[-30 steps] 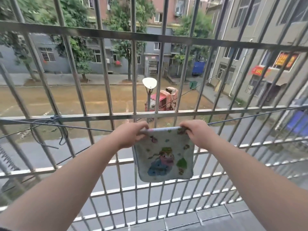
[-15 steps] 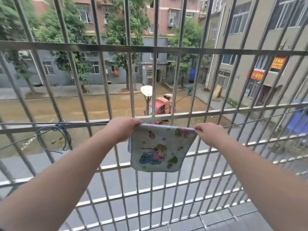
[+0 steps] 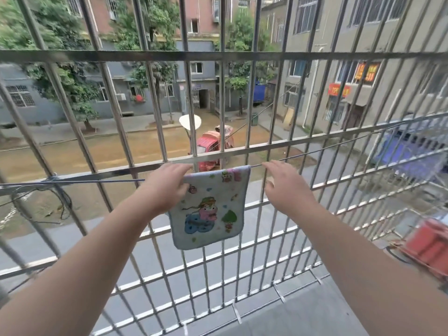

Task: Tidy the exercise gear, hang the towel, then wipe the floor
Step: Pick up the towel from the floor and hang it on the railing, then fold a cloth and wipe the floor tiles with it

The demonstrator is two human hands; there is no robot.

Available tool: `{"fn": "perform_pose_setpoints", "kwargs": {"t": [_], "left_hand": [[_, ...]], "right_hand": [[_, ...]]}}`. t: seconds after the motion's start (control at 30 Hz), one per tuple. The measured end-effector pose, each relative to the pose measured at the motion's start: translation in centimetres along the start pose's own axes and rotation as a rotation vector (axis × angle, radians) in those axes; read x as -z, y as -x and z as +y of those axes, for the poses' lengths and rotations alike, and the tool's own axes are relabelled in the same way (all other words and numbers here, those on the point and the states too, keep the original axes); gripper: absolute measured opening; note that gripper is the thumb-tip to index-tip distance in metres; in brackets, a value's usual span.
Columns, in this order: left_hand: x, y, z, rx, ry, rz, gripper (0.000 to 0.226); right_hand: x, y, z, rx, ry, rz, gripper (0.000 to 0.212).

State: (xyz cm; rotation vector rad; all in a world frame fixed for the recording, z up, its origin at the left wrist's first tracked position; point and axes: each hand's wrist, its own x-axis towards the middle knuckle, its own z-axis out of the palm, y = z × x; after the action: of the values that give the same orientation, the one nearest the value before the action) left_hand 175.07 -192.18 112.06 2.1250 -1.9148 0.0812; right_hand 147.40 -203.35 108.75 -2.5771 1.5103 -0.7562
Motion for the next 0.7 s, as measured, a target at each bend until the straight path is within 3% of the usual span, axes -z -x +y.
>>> {"fn": "perform_pose_setpoints", "kwargs": {"t": [0.1, 0.27, 0.47, 0.7], "left_hand": [[-1.2, 2.0, 3.2, -0.083, 0.023, 0.082, 0.058], [-5.5, 6.1, 11.8, -0.209, 0.043, 0.022, 0.062], [-11.1, 15.1, 26.8, -0.433, 0.039, -0.1, 0.067], [-14.7, 25.8, 45.0, -0.755, 0.082, -0.194, 0.067]], "right_hand": [[1.7, 4.3, 0.7, -0.004, -0.04, 0.062, 0.056], [4.9, 15.6, 4.0, -0.117, -0.031, 0.025, 0.058], [10.6, 33.0, 10.2, -0.306, 0.136, -0.084, 0.062], [17.5, 54.7, 18.6, -0.624, 0.321, -0.041, 0.065]]}}
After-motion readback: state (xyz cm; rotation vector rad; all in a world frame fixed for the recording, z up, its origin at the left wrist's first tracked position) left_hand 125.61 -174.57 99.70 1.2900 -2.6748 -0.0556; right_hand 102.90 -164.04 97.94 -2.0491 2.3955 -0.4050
